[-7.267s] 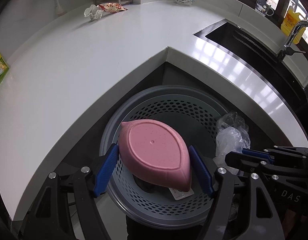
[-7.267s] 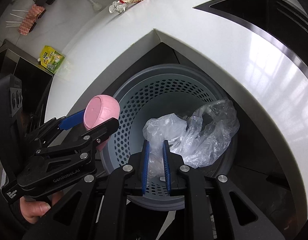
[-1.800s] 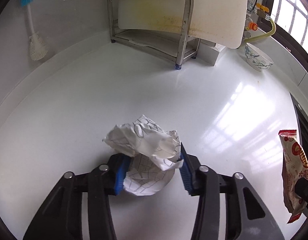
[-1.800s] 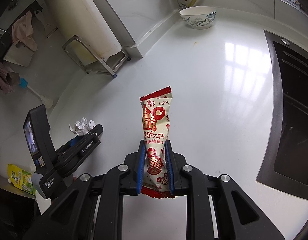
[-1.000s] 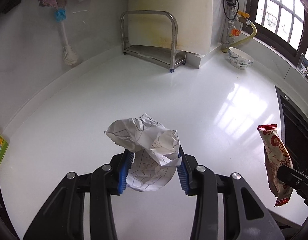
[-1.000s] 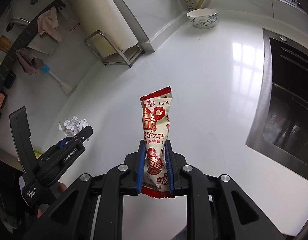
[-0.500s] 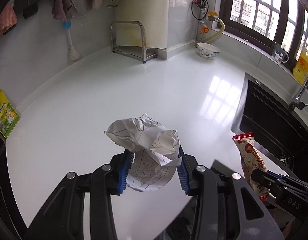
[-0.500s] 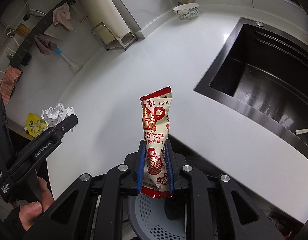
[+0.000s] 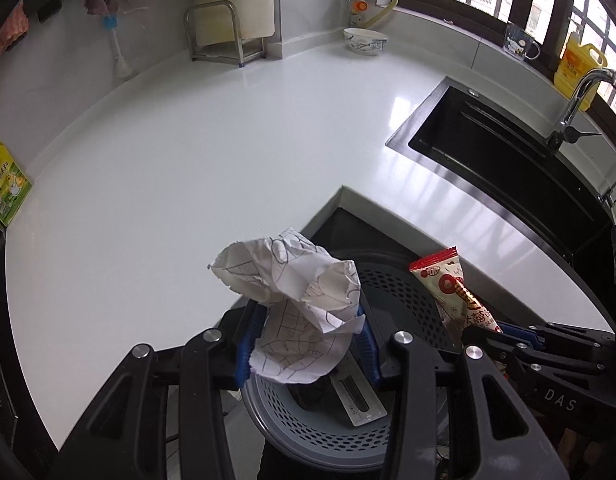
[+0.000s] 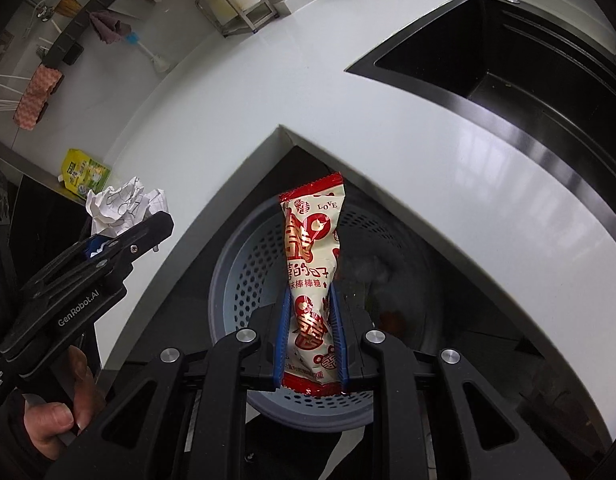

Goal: Collect trash

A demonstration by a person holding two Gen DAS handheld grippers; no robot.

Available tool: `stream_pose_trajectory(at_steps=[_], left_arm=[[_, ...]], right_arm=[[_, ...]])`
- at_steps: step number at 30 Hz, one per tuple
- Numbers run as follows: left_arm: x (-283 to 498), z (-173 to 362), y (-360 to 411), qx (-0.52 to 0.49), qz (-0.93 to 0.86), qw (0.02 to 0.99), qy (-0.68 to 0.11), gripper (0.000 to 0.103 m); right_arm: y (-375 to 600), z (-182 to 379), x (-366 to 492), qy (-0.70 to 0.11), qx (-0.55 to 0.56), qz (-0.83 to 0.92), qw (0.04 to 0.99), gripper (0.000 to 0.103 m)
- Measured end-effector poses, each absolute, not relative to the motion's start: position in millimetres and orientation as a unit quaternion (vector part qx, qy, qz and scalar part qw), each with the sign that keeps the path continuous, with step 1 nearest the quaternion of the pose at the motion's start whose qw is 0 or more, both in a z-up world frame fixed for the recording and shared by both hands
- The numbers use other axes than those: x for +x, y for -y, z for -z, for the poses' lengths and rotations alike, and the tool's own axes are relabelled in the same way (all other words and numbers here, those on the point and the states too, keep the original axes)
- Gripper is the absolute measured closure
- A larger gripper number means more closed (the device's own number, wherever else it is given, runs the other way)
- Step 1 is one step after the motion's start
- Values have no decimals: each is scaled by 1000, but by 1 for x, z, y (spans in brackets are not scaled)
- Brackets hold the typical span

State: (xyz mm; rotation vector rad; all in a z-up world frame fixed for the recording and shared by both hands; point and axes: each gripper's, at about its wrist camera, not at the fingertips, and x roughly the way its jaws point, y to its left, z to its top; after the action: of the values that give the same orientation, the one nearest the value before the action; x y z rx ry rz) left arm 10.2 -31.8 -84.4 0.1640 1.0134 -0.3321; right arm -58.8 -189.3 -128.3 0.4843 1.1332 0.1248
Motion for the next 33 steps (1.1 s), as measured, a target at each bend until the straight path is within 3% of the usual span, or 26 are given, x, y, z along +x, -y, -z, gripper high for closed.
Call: stream_pose_trajectory(at_steps=[4, 7, 11, 12, 26, 33], left_arm=[[2, 92, 32, 73, 147, 857, -489, 56], [-4, 91, 27, 63, 135, 863, -484, 39], [-9, 89, 20, 54, 112, 868, -482, 27], [-10, 89, 18, 52, 107, 867, -484, 25], [-38, 60, 4, 35, 62, 872, -484, 14], [-47, 37, 2, 27, 55, 885, -462, 9]], right_arm=[[187, 136, -63, -539, 220, -73, 809, 84], [187, 138, -65, -541, 217, -81, 809, 83], [187, 134, -68, -536, 210, -83, 814, 58], [188, 133, -70, -534, 208, -82, 815, 57], [191, 107, -87, -536, 199, -95, 815, 57], [180, 96, -96, -542, 168, -103, 817, 43]])
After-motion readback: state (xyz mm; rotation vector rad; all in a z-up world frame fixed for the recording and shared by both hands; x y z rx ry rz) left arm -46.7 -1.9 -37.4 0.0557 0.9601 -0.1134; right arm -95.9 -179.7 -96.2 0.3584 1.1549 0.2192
